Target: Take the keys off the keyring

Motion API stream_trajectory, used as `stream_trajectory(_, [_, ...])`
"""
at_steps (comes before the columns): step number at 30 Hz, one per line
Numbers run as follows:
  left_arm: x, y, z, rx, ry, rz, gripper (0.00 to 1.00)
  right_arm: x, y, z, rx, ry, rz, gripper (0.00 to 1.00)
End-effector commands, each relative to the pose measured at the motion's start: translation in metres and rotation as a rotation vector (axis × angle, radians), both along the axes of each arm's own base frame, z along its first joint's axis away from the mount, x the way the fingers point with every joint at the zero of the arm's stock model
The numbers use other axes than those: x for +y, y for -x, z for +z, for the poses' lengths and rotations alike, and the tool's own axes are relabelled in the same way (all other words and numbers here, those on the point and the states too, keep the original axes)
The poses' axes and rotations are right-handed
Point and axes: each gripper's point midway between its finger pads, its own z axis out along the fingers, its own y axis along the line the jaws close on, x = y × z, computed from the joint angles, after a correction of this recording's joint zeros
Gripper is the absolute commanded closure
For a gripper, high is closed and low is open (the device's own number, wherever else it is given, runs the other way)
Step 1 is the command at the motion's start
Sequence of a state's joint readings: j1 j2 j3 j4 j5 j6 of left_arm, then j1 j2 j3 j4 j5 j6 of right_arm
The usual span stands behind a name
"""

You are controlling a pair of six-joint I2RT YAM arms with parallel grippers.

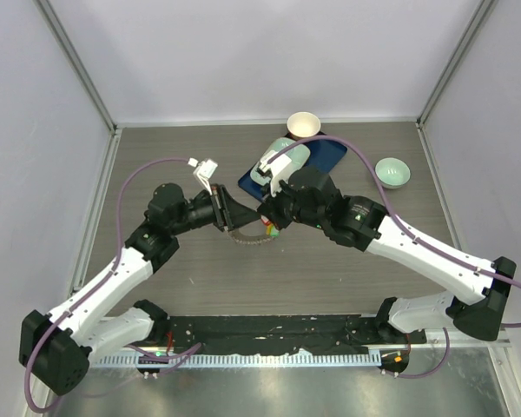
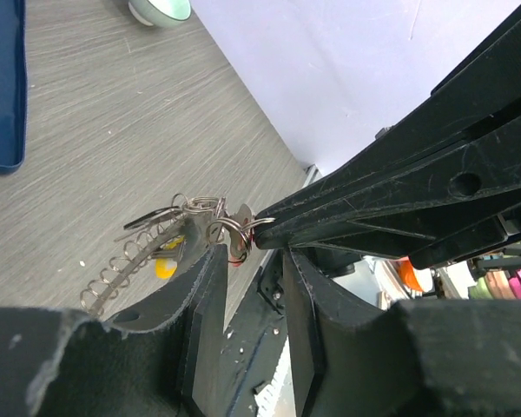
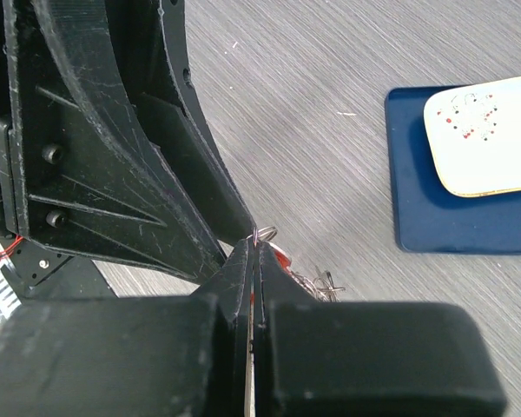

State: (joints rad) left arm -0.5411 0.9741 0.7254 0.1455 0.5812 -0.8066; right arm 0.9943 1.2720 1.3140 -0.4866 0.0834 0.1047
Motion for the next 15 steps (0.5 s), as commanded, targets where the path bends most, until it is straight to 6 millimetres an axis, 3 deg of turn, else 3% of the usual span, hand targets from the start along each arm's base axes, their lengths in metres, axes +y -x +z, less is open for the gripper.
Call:
stream_trajectory(1, [-0.002,-0.008,0.017,-0.103,-0.003,-0.008,0.65,0.008,0.001,0.041,-0.061,-0.134,0.016,0.99])
stream_trajectory(3, [-0.002,-0.01,0.011,-0.097,-0.03,-0.006,0.66,0.008,0.001,0.041,-0.059,-0.135,0.017,0.99])
stream_trajectory(5, [-0.002,-0.011,0.008,-0.094,-0.051,-0.009,0.76,0.008,0.002,0.041,-0.059,-0.138,0.021,0.99])
stream_trajectory(6, [-0.002,-0.012,0.01,-0.109,-0.061,-0.006,0.82,0.008,0.003,0.041,-0.058,-0.137,0.023,0.99])
stream_trajectory(7, [-0.002,-0.012,0.008,-0.106,-0.07,-0.008,0.97,0.007,0.003,0.042,-0.059,-0.14,0.021,0.99])
stream_trajectory(8, [-0.002,-0.013,0.008,-0.111,-0.073,-0.008,1.0,0.007,0.002,0.042,-0.061,-0.14,0.02,0.99])
stream_trajectory(15, [0.006,-0.009,0.017,-0.197,-0.071,0.016,1.0,0.0,-0.001,0.035,-0.055,-0.129,-0.01,0.99])
